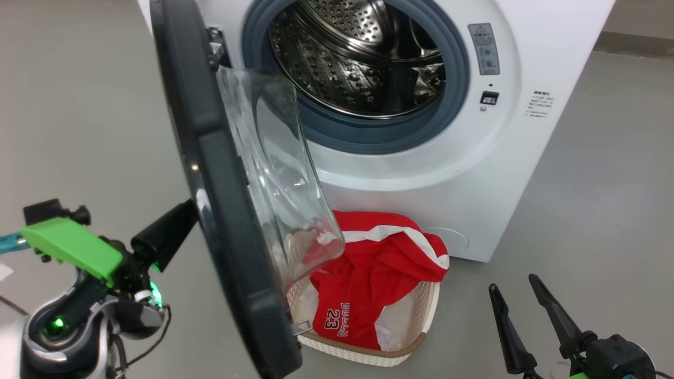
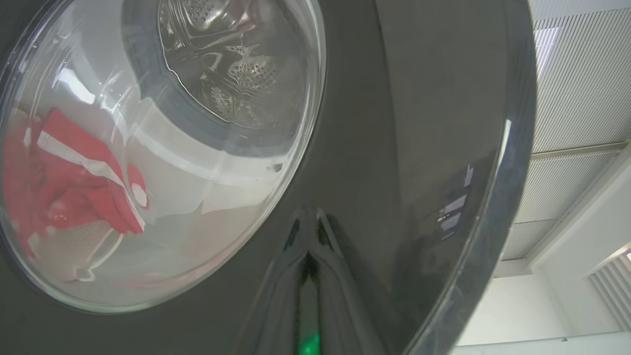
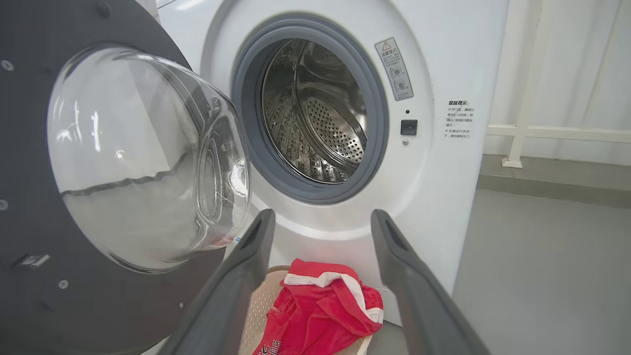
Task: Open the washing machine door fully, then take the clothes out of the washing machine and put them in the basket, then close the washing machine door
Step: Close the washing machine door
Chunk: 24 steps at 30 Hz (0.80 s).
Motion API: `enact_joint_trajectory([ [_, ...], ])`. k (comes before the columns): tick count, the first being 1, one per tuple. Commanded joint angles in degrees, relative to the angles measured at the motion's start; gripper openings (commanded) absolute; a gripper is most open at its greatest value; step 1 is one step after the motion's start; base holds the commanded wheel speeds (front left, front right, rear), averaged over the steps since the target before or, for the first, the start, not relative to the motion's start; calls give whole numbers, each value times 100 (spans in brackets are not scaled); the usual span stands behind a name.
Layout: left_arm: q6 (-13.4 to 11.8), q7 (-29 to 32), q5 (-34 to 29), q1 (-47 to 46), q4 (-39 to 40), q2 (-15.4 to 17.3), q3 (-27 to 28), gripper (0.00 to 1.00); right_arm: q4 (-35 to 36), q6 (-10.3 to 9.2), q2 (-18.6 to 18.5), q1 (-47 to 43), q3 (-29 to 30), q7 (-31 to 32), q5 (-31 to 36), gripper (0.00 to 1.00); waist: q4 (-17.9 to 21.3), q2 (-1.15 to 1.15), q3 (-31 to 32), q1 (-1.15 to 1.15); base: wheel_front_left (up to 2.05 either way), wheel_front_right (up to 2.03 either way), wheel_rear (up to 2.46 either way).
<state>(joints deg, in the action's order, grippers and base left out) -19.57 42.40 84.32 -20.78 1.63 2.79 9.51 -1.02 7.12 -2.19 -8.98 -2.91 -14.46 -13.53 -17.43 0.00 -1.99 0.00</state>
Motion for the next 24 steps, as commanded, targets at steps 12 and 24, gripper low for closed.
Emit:
enact_joint_trajectory([
  [12, 276, -336, 497, -242, 131, 13, -488, 0, 138, 36, -68, 333, -156, -53, 120, 100, 309, 0, -140, 0, 0, 0, 0],
  [24, 469, -745, 901, -542, -102, 10, -876, 0, 133, 36, -68, 401, -210, -53, 159, 100, 709, 0, -300, 0, 0, 0, 0],
])
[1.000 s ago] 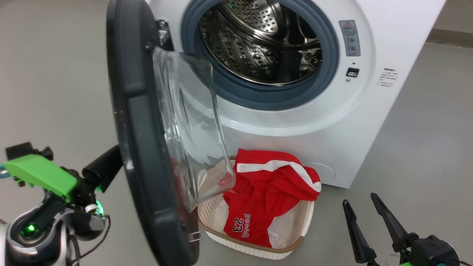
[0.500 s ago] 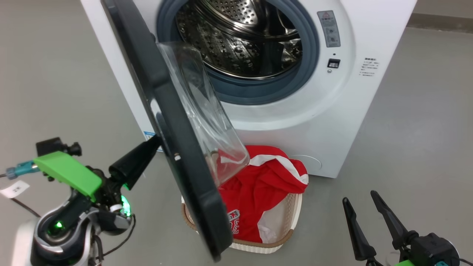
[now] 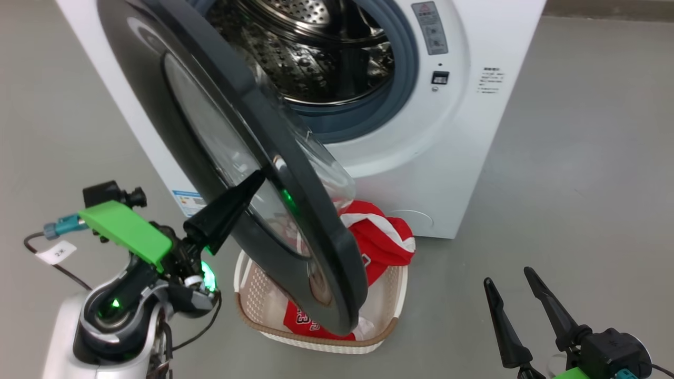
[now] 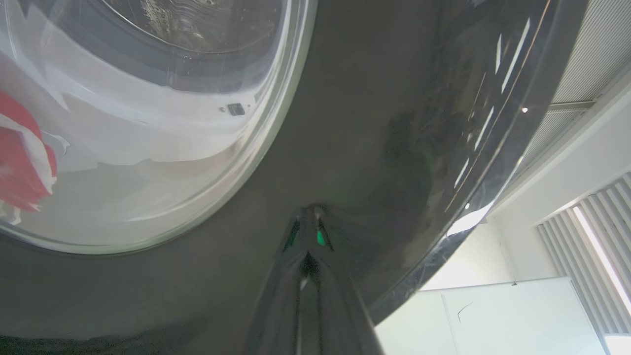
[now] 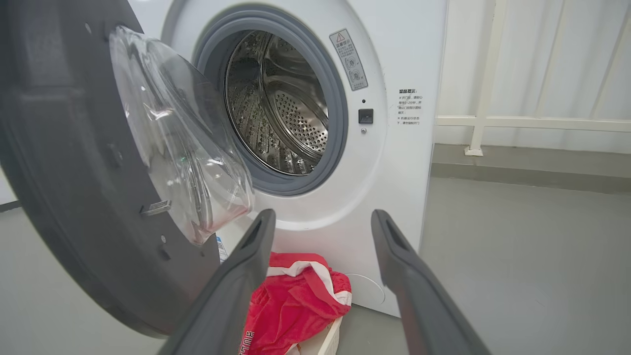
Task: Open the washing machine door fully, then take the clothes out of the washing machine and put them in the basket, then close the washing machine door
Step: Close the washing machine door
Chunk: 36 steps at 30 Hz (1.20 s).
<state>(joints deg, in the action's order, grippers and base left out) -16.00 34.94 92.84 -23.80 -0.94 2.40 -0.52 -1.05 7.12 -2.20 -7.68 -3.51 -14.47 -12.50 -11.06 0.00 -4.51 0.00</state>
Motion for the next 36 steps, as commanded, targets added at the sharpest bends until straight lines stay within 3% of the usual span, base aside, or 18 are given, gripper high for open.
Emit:
enact_joint_trajectory([
  [1, 132, -46, 72, -277, 122, 49, 105, 0, 139, 36, -67, 280, -143, -52, 59, 100, 111, 0, -66, 0, 0, 0, 0],
  [19, 635, -844, 244, -1150, -733, 48, -275, 0, 188, 36, -67, 466, -135, -52, 123, 100, 947, 0, -491, 0, 0, 0, 0],
  [36, 1118, -1704, 190, -2165, -1834, 48, -234, 0, 200, 36, -67, 703, -172, -52, 138, 100, 1352, 0, -890, 0, 0, 0, 0],
])
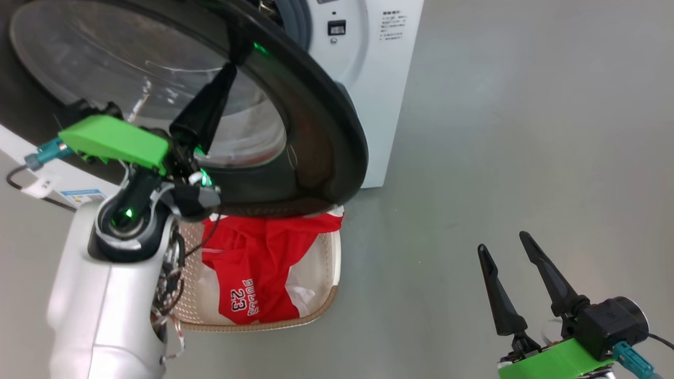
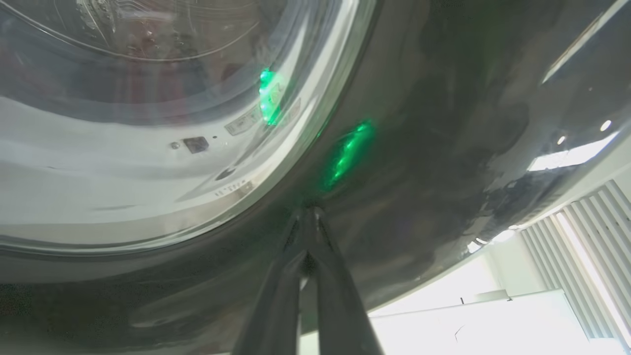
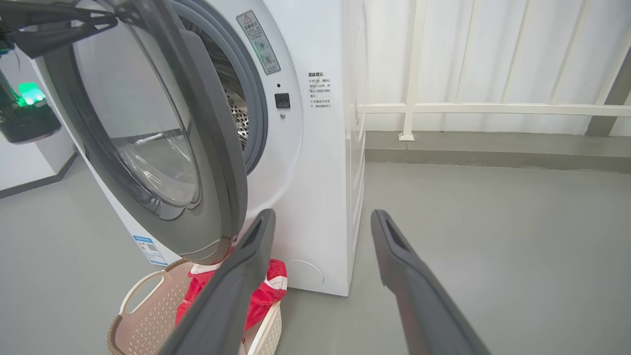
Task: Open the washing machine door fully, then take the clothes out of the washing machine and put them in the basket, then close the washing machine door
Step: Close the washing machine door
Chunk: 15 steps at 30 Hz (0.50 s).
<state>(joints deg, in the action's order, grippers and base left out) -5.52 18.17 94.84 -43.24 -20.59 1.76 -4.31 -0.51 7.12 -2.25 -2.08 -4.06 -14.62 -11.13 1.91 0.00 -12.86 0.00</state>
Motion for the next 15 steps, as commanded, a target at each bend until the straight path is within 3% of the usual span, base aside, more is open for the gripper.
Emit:
enact_joint_trajectory([
  [1, 94, -64, 11, -283, 63, 112, 145, 0, 148, 36, -63, 153, -120, -38, 3, 100, 73, 0, -74, 0, 0, 0, 0],
  [15, 429, -268, 182, -919, -769, 113, 178, 0, 179, 36, -63, 283, -133, -38, 2, 100, 297, 0, -356, 0, 0, 0, 0],
])
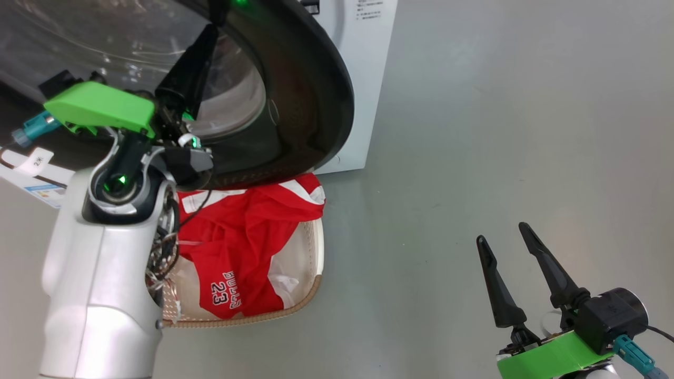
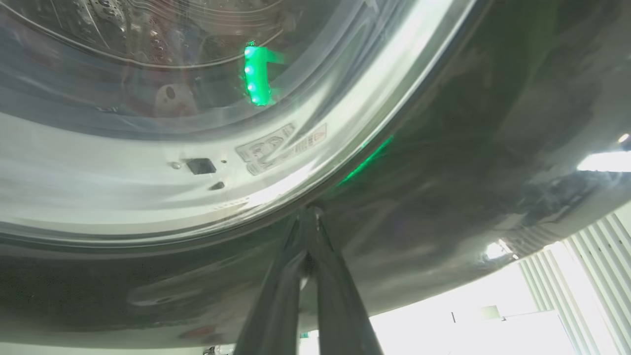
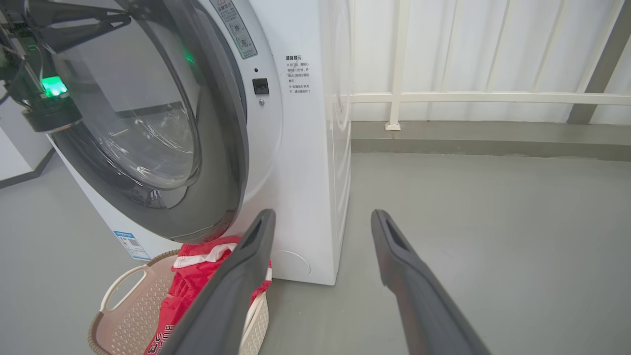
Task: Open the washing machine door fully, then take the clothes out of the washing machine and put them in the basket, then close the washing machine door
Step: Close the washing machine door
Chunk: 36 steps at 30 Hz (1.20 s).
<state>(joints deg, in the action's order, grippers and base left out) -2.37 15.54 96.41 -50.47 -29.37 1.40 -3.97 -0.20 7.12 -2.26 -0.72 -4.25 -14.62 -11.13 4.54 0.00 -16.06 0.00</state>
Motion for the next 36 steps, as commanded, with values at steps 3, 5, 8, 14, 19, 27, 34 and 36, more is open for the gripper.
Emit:
enact_joint_trajectory([
  [3, 193, -11, 75, -303, -80, 157, 221, 0, 146, 36, -62, 153, -127, -38, 0, 100, 76, 0, -64, 0, 0, 0, 0],
  [5, 246, -23, 76, -368, -202, 170, 249, 0, 145, 36, -62, 157, -142, -38, -2, 100, 100, 0, -74, 0, 0, 0, 0],
  [8, 327, -30, 65, -441, -357, 174, 266, 0, 134, 36, -62, 164, -140, -38, -1, 100, 122, 0, -74, 0, 0, 0, 0],
  [14, 472, 3, 64, -536, -589, 173, 257, 0, 112, 36, -62, 155, -127, -38, 16, 100, 117, 0, -36, 0, 0, 0, 0],
  [19, 547, 60, 104, -498, -641, 167, 219, 0, 109, 36, -62, 134, -133, -38, 10, 100, 76, 0, 22, 0, 0, 0, 0],
  [27, 497, -121, 172, -146, -316, 161, 303, 0, 80, 36, -62, 57, -127, -38, -27, 100, -73, 0, 178, 0, 0, 0, 0],
  [34, 69, -389, 506, 466, 403, 153, 519, 12, 73, 36, -62, 16, -118, -38, -59, 100, -177, 0, 292, 0, 0, 0, 0],
  [36, 2, -455, 551, 580, 535, 153, 558, 28, 73, 36, -62, 6, -112, -38, -65, 100, -191, 0, 306, 0, 0, 0, 0],
])
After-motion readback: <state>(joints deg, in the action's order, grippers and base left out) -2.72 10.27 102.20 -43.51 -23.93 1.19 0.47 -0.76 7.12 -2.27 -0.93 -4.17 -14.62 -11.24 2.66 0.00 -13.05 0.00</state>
